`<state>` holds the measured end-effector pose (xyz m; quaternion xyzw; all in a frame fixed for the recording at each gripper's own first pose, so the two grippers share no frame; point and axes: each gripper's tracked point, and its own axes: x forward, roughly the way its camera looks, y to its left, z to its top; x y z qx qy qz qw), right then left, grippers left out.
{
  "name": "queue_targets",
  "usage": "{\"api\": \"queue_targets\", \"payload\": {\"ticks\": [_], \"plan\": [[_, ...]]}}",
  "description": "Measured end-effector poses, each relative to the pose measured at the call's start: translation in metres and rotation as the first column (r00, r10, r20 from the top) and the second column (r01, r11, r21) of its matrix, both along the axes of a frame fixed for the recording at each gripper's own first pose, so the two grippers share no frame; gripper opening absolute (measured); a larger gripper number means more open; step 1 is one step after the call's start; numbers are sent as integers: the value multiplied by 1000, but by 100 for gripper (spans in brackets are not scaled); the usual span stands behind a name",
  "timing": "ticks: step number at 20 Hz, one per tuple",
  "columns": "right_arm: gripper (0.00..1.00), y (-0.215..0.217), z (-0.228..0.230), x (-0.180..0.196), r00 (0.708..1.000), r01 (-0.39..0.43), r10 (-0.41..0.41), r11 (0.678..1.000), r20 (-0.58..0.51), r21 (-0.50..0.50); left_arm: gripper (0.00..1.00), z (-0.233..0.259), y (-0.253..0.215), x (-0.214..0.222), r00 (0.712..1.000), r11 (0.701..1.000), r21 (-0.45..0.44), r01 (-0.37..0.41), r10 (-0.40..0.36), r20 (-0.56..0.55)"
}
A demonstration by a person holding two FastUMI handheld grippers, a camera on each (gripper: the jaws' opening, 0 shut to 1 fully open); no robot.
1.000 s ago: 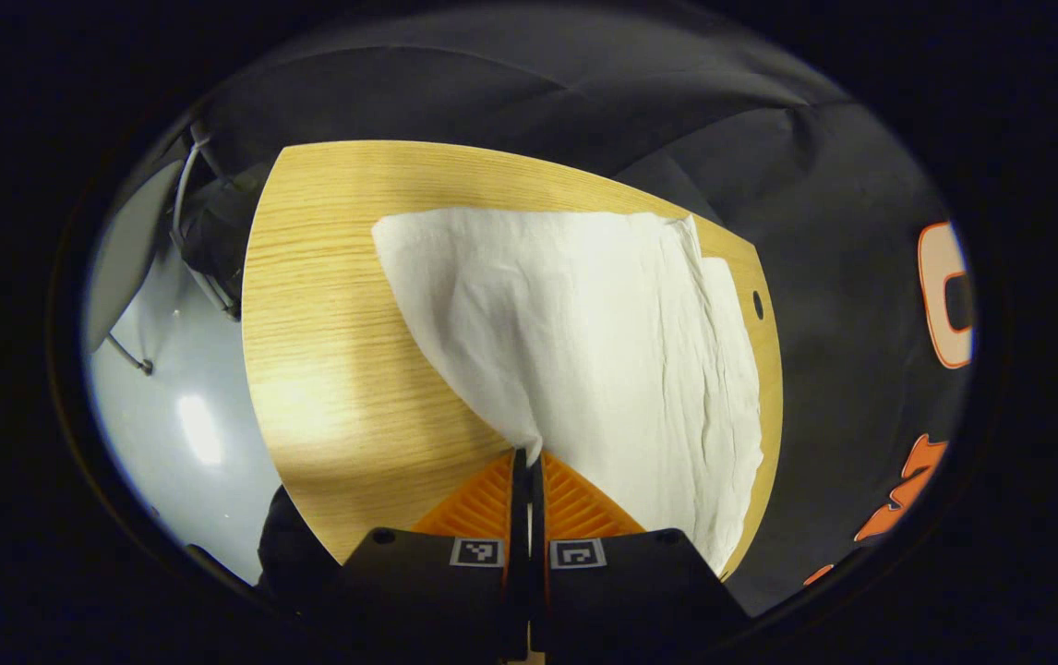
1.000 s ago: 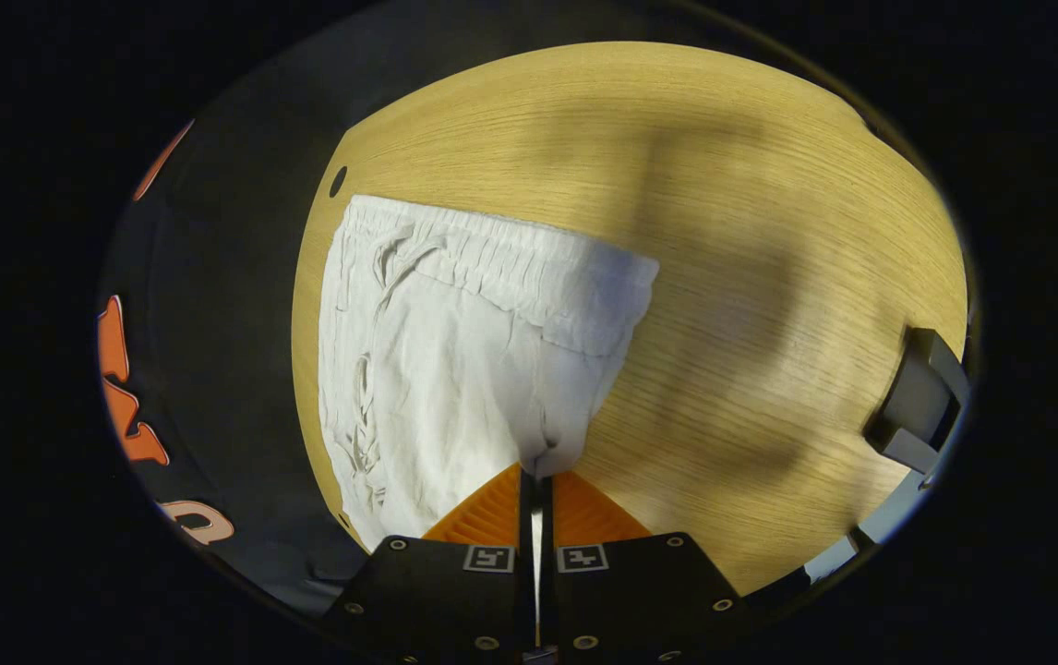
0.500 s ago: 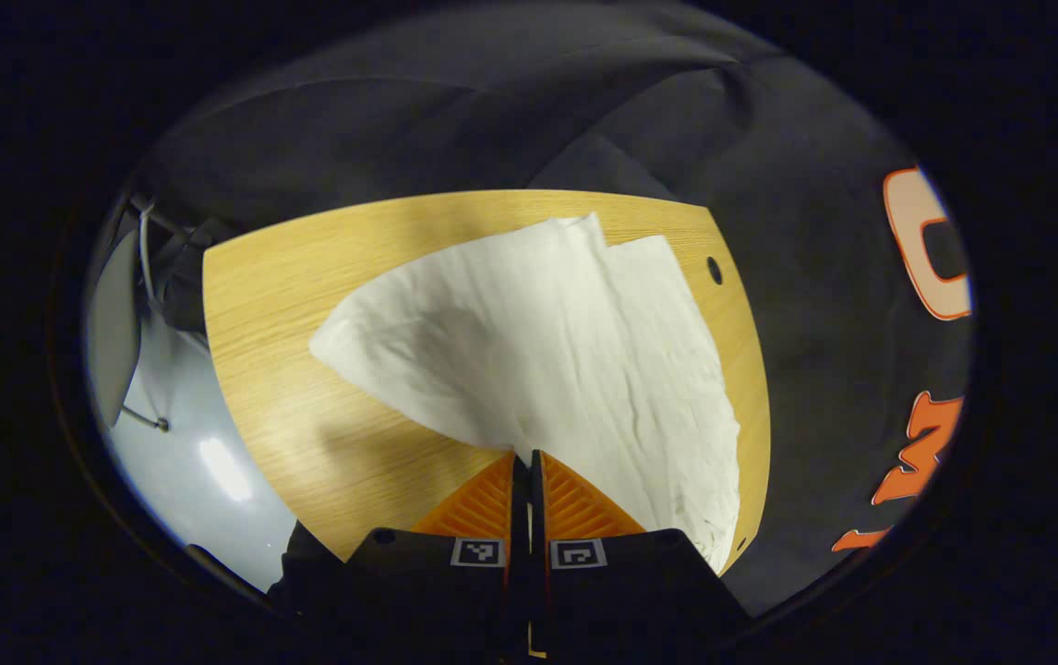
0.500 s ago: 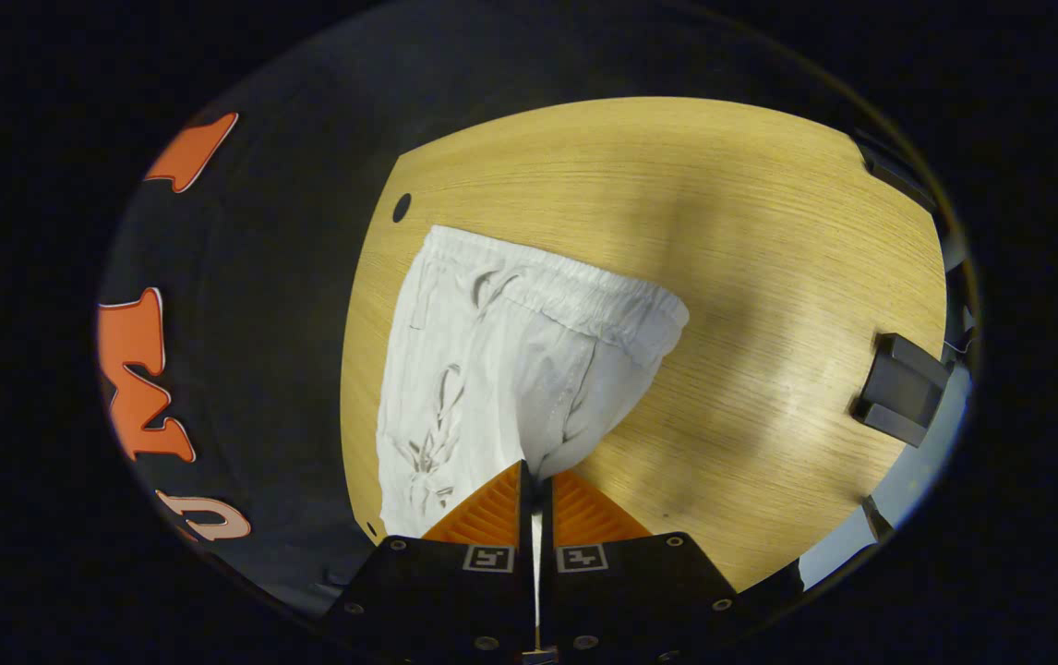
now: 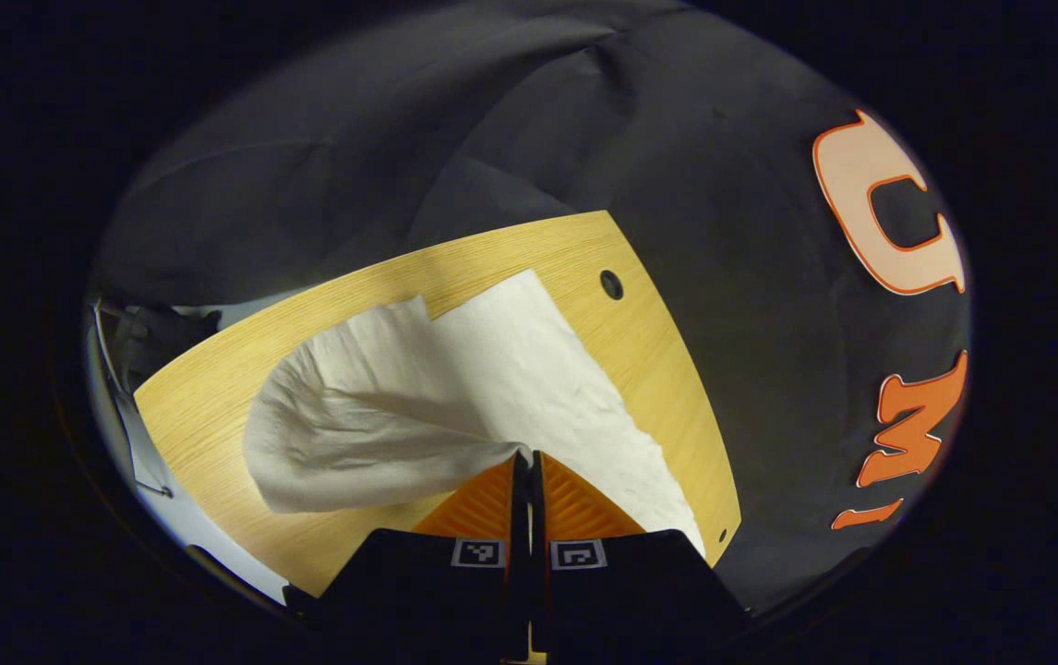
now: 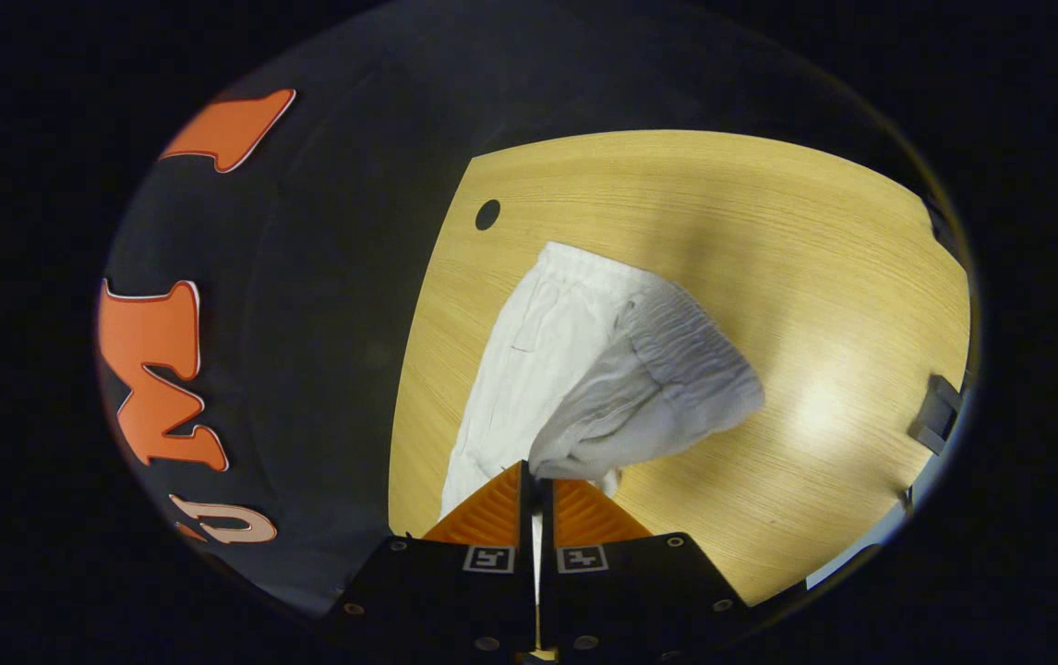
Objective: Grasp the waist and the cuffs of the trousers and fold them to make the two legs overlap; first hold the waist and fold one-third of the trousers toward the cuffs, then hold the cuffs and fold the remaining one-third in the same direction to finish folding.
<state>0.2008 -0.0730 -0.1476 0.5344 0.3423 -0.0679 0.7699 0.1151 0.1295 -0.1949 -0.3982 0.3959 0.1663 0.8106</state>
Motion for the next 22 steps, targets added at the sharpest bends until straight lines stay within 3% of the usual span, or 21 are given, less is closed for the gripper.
{"api": "queue_targets", "payload": {"ticks": [4, 7, 13, 14, 16, 17, 18, 19, 21, 22], "plan": [[2, 4, 7, 62, 999, -36, 36, 999, -16, -9, 4, -5, -5, 67, 1000, 997, 69, 18, -19, 11], [2, 7, 1, 105, 998, -59, 59, 998, -30, -6, 5, -25, -9, 105, 997, 991, 110, 77, -73, -40], [2, 10, -27, 148, 991, -77, 76, 997, -112, -4, 4, -58, -13, 158, 987, 975, 167, 146, -133, -87], [2, 12, -26, 158, 991, -74, 73, 997, -114, -1, 8, -54, -13, 161, 985, 969, 187, 163, -149, -88], [14, 15, -23, 175, 995, -73, 73, 997, -72, 13, 15, -56, -9, 169, 981, 954, 234, 187, -172, -85], [30, 12, -20, 179, 996, -68, 69, 998, -52, 13, 33, -54, -8, 171, 979, 948, 249, 200, -185, -79], [33, 9, -16, 178, 997, -69, 69, 998, -35, 15, 51, -51, -11, 174, 977, 944, 251, 213, -204, -65], [57, 9, -12, 178, 997, -75, 75, 997, -19, 14, 69, -46, -16, 175, 976, 944, 246, 218, -214, -43], [98, -1, -7, 172, 997, -74, 75, 997, 6, -27, 90, -32, -27, 176, 975, 949, 228, 217, -223, 0], [99, -6, -4, 168, 997, -75, 77, 996, 23, -51, 100, -27, -29, 176, 974, 947, 236, 217, -225, 9]]}}
